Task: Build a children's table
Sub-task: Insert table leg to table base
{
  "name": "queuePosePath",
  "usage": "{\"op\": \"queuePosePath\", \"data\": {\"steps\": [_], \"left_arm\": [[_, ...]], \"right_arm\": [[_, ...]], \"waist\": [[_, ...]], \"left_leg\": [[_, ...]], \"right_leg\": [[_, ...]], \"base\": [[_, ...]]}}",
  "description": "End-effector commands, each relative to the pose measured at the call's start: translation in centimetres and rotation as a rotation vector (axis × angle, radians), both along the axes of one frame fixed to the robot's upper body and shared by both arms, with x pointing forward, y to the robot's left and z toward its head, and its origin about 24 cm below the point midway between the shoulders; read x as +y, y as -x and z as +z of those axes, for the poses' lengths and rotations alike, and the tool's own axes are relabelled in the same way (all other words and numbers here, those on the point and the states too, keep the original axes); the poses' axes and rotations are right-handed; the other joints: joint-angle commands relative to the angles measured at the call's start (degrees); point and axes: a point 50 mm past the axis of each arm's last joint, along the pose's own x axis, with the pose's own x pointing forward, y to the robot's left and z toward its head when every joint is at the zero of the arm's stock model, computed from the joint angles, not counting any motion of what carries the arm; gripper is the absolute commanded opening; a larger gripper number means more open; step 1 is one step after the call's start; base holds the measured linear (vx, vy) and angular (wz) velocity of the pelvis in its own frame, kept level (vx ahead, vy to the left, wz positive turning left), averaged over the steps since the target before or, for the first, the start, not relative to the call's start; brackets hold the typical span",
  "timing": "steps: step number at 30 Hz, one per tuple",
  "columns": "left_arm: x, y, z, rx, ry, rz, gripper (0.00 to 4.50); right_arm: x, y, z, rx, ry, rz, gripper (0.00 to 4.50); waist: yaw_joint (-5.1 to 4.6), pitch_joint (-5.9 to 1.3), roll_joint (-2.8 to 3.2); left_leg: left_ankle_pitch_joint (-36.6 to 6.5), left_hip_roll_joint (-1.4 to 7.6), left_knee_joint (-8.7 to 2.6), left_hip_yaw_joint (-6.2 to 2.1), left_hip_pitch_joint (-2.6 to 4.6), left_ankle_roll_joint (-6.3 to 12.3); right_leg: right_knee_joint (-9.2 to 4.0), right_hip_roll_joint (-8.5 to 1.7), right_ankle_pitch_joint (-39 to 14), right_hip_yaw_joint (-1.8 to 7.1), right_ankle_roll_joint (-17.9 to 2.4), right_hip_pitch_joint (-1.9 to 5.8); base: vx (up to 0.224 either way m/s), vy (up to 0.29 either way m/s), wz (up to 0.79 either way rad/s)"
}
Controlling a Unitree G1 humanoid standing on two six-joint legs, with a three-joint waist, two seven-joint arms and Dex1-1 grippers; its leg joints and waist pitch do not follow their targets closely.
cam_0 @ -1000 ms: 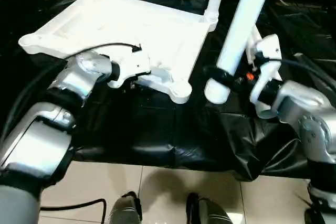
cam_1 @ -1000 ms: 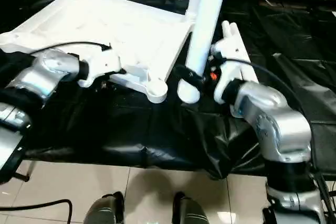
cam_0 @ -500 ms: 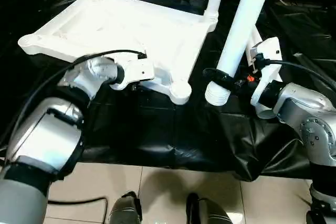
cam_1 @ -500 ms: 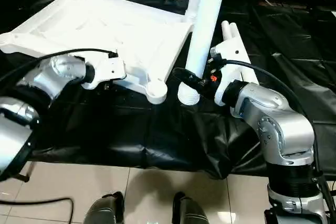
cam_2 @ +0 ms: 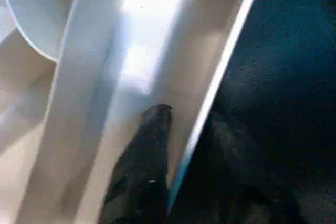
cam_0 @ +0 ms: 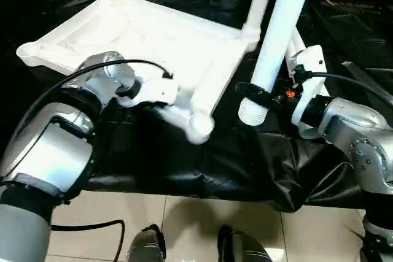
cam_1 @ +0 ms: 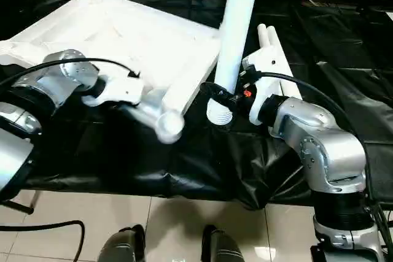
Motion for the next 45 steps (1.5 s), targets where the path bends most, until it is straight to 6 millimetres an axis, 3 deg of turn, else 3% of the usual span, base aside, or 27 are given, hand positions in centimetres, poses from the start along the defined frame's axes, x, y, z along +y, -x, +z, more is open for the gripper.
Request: {"op": "queuePosePath", "data": {"steps": [1, 4, 6, 9, 11, 14, 15, 16, 17, 18, 19, 21, 22, 24, 26, 27, 32, 33, 35, 36, 37, 38, 39, 40, 42, 45], "left_arm": [[0.0, 0.4, -0.3, 0.056, 0.029, 0.007, 0.92], [-0.9, 0.5, -0.7, 0.086, 0.189, 0.075, 0.78], [-1.3, 0.6, -1.6, 0.100, 0.304, 0.170, 0.65], [-1.1, 1.0, -3.3, 0.121, 0.359, 0.255, 0.48], [-1.1, 1.2, -3.9, 0.120, 0.371, 0.279, 0.37], [-1.8, 1.8, -5.2, 0.090, 0.442, 0.310, 0.24], [-2.0, 2.0, -5.4, 0.048, 0.461, 0.303, 0.18], [-2.2, 2.1, -5.5, 0.020, 0.468, 0.299, 0.15], [-2.5, 2.3, -5.9, -0.025, 0.479, 0.289, 0.12], [-2.5, 2.4, -5.9, -0.035, 0.484, 0.287, 0.12], [-2.7, 2.5, -6.0, -0.052, 0.493, 0.283, 0.07], [-2.8, 2.7, -6.1, -0.059, 0.516, 0.321, 0.00], [-2.9, 2.8, -6.1, -0.064, 0.534, 0.325, 0.00], [-2.9, 2.9, -6.2, -0.076, 0.550, 0.342, 0.00], [-2.8, 2.9, -6.2, -0.104, 0.551, 0.333, 0.00], [-2.8, 3.1, -6.2, -0.145, 0.543, 0.293, 0.00], [-2.6, 3.8, -6.1, -0.182, 0.485, 0.175, 0.00], [-2.6, 3.8, -6.0, -0.185, 0.480, 0.172, 0.00], [-2.5, 3.8, -5.8, -0.187, 0.475, 0.181, 0.00], [-2.5, 3.6, -5.6, -0.191, 0.500, 0.210, 0.00], [-2.5, 3.5, -5.5, -0.188, 0.517, 0.232, 0.30], [-2.5, 3.4, -5.5, -0.183, 0.526, 0.245, 0.48], [-2.5, 3.3, -5.4, -0.182, 0.545, 0.261, 0.60], [-2.6, 3.3, -5.4, -0.182, 0.547, 0.263, 0.60], [-2.9, 3.2, -4.8, -0.195, 0.604, 0.272, 0.73], [-3.0, 3.2, -3.9, -0.200, 0.643, 0.247, 0.98]], "right_arm": [[0.2, 0.0, 0.5, -0.032, -0.005, 0.010, 1.84], [0.4, 0.1, 0.3, -0.032, -0.014, 0.010, 1.84], [0.5, 0.1, 0.1, -0.029, -0.021, 0.008, 1.84], [0.6, 0.2, 0.0, -0.025, -0.027, 0.006, 1.84], [0.6, 0.2, -0.1, -0.023, -0.030, 0.004, 1.84], [0.5, 0.1, -0.2, -0.017, -0.036, -0.006, 1.84], [0.5, 0.0, -0.2, -0.015, -0.037, -0.008, 1.84], [0.6, 0.0, -0.3, -0.013, -0.037, -0.009, 1.84], [0.6, -0.1, -0.3, -0.008, -0.039, -0.015, 1.84], [0.6, -0.2, -0.4, -0.007, -0.040, -0.016, 1.84], [0.6, -0.2, -0.4, -0.004, -0.041, -0.019, 1.84], [0.7, -0.3, -0.4, 0.001, -0.047, -0.026, 1.84], [0.7, -0.4, -0.5, 0.004, -0.050, -0.031, 1.84], [0.8, -0.4, -0.7, 0.016, -0.061, -0.041, 1.84], [0.9, -0.4, -0.8, 0.024, -0.068, -0.046, 1.84], [1.1, -0.5, -1.0, 0.034, -0.075, -0.050, 1.84], [1.1, -0.8, -1.3, 0.038, -0.090, -0.061, 1.84], [1.1, -0.9, -1.3, 0.037, -0.092, -0.063, 1.84], [1.0, -1.0, -1.3, 0.036, -0.097, -0.074, 1.84], [1.0, -1.1, -1.4, 0.034, -0.099, -0.081, 1.84], [1.0, -1.1, -1.4, 0.033, -0.099, -0.087, 1.84], [1.0, -1.1, -1.4, 0.033, -0.101, -0.093, 1.84], [1.0, -1.1, -1.4, 0.032, -0.103, -0.101, 1.84], [1.0, -1.1, -1.4, 0.032, -0.103, -0.102, 1.84], [1.1, -1.1, -1.4, 0.032, -0.115, -0.117, 1.84], [1.1, -1.1, -1.5, 0.030, -0.120, -0.120, 1.84]], "waist": [[0.30, -6.90, 0.39], [0.40, -7.10, 0.75], [0.32, -7.19, 0.65], [0.10, -7.04, 0.61], [-0.06, -7.00, 0.47], [-0.57, -6.34, 0.02], [-0.63, -6.21, -0.25], [-0.85, -5.81, 0.10], [-1.00, -5.63, 0.00], [-1.13, -5.60, -0.01], [-1.46, -5.84, 0.01], [-1.89, -6.01, -0.01], [-1.88, -6.09, 0.23], [-2.37, -5.85, -0.02], [-2.60, -5.56, 0.02], [-2.82, -5.49, -0.24], [-3.69, -5.56, 0.21], [-3.69, -5.49, 0.38], [-3.69, -5.16, 0.60], [-3.73, -5.00, 0.98], [-3.79, -4.93, 1.02], [-3.93, -5.04, 1.09], [-3.79, -5.07, 1.65], [-3.88, -4.96, 1.39], [-3.69, -4.96, 1.52], [-3.48, -5.09, 1.66]], "left_leg": [[-12.1, 0.05, -3.41, 0.10, 1.76, 1.49], [-11.9, 0.12, -3.33, 0.00, 1.69, 1.60], [-11.6, 0.06, -3.26, 0.12, 1.64, 1.82], [-12.4, -0.18, -3.23, 0.08, 1.31, 2.14], [-12.7, -0.45, -3.28, 0.04, 1.18, 1.85], [-14.0, -0.70, -3.47, 0.02, 1.18, 1.70], [-14.7, -0.71, -3.51, 0.05, 1.41, 1.64], [-16.8, -0.59, -3.63, -0.07, 1.96, 1.49], [-18.0, -0.72, -3.60, -0.02, 2.45, 1.49], [-18.8, -0.75, -3.57, -0.11, 2.81, 1.46], [-18.3, -0.79, -3.80, -0.36, 2.56, 1.37], [-16.7, -0.62, -4.26, -0.51, 2.05, 1.67], [-16.7, -0.46, -4.34, -0.61, 2.21, 1.76], [-17.5, -0.53, -4.56, -0.61, 2.06, 2.13], [-19.9, -0.68, -4.47, -0.63, 2.66, 2.10], [-20.6, -0.84, -4.45, -0.58, 2.75, 2.18], [-21.4, -0.37, -5.15, -1.31, 2.15, 2.37], [-21.7, -0.31, -5.18, -1.37, 2.24, 2.43], [-24.2, -0.27, -5.06, -1.40, 3.12, 2.28], [-25.9, -0.29, -4.91, -1.40, 3.73, 2.19], [-26.7, -0.14, -4.95, -1.45, 3.94, 2.16], [-27.6, 0.15, -5.08, -1.74, 3.86, 2.23], [-28.3, 0.36, -5.34, -1.99, 3.72, 1.95], [-28.7, 0.36, -5.44, -1.98, 3.76, 1.84], [-28.8, -0.12, -5.03, -1.80, 4.26, 1.73], [-28.1, -0.06, -5.09, -1.84, 4.16, 1.89]], "right_leg": [[-3.74, -3.51, -14.3, 2.02, -14.2, 5.29], [-3.33, -3.45, -11.9, 1.95, -15.4, 5.40], [-3.07, -3.33, -10.6, 1.94, -16.2, 5.48], [-3.50, -3.29, -13.7, 1.80, -15.2, 5.60], [-3.88, -3.32, -17.3, 1.67, -13.3, 5.76], [-5.07, -3.24, -26.2, 1.38, -9.2, 5.35], [-5.34, -3.28, -28.4, 1.33, -8.3, 5.19], [-6.03, -3.34, -33.7, 1.16, -6.7, 4.66], [-6.64, -3.27, -36.7, 1.03, -5.6, 4.25], [-6.94, -3.35, -38.7, 0.92, -4.7, 4.10], [-7.10, -3.44, -39.9, 0.66, -3.2, 4.51], [-7.04, -3.36, -37.4, 0.32, -3.1, 4.98], [-7.03, -3.41, -36.6, 0.24, -3.3, 4.89], [-7.29, -3.31, -35.3, -0.14, -3.7, 4.91], [-7.83, -3.25, -37.6, -0.55, -2.9, 4.38], [-8.21, -3.34, -38.6, -1.04, -2.2, 4.46], [-8.46, -4.08, -36.7, -2.09, -1.1, 5.46], [-8.56, -4.17, -36.3, -2.29, -1.3, 5.48], [-9.33, -4.34, -36.2, -3.16, -1.7, 5.04], [-9.68, -4.36, -36.6, -3.73, -1.9, 4.88], [-9.89, -4.41, -36.6, -4.03, -2.0, 4.93], [-9.84, -4.53, -35.1, -4.51, -2.1, 5.55], [-9.59, -4.61, -33.8, -4.55, -2.2, 5.78], [-9.71, -4.53, -33.8, -4.55, -2.2, 5.66], [-10.10, -4.64, -34.8, -4.74, -2.5, 5.50], [-9.95, -4.71, -34.3, -4.70, -2.7, 5.70]], "base": [[0.000, 0.000, 0.00], [0.000, 0.000, 0.00], [0.000, 0.000, 0.00], [0.000, 0.000, 0.00], [0.000, 0.000, 0.00], [0.000, 0.000, 0.00], [0.000, 0.000, 0.00], [0.000, 0.000, 0.00], [0.000, 0.000, 0.00], [0.000, 0.000, 0.00], [0.000, 0.000, 0.00], [0.000, 0.000, 0.00], [0.000, 0.000, 0.00], [0.000, 0.000, 0.00], [0.000, 0.000, 0.00], [0.000, 0.000, 0.00], [0.000, 0.000, 0.00], [0.000, 0.000, 0.00], [0.000, 0.000, 0.00], [0.000, 0.000, 0.00], [0.000, 0.000, 0.00], [0.000, 0.000, 0.00], [0.000, 0.000, 0.00], [0.000, 0.000, 0.00], [0.000, 0.000, 0.00], [0.000, 0.000, 0.00]]}}
